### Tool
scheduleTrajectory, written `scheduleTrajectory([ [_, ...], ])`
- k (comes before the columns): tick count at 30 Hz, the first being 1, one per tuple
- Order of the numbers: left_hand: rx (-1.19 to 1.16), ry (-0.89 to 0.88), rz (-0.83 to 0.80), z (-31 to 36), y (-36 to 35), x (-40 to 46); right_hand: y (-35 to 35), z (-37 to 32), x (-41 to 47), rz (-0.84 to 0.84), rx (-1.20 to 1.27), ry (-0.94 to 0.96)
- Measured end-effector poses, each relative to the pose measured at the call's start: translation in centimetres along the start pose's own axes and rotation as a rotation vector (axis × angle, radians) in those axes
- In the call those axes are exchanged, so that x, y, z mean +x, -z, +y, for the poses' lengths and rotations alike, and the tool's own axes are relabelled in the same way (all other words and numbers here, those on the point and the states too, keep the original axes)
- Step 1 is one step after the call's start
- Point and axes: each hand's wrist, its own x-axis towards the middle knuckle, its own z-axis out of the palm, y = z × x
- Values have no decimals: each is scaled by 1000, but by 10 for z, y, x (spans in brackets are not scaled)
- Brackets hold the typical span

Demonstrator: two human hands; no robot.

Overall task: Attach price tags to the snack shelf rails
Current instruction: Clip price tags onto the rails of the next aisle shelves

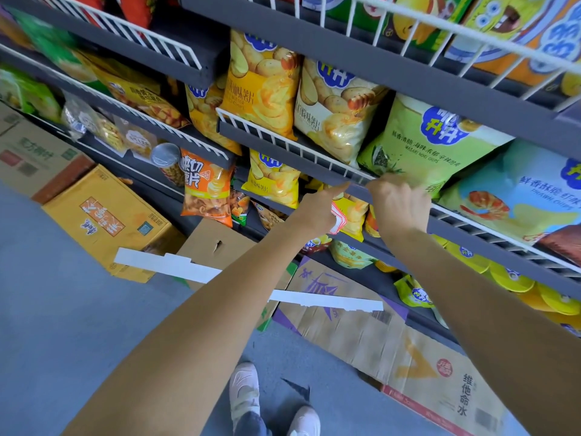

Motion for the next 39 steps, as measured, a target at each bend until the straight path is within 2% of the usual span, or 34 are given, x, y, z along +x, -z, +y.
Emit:
scheduleTrajectory([
  [4, -21, 2, 10, -3, -2, 1, 5, 1, -6, -71, -68, 33],
  [7, -29, 12, 13, -3, -2, 1, -1, 3, -9, 26, -50, 131],
  [9, -30, 19, 12, -2, -2, 1, -3, 5, -10, 21, -102, 145],
  [13, -20, 25, 6, 0, 0, -1, -5, 3, -19, -131, -167, 90],
  [16, -24, 29, 9, 2, 1, -1, -7, 2, -23, -110, -192, 75],
  [23, -25, 48, 19, 8, 1, -1, -9, 6, -20, -108, -98, 110],
  [39, -113, 59, 60, 20, 8, -5, -2, 3, -14, -195, 48, -18],
])
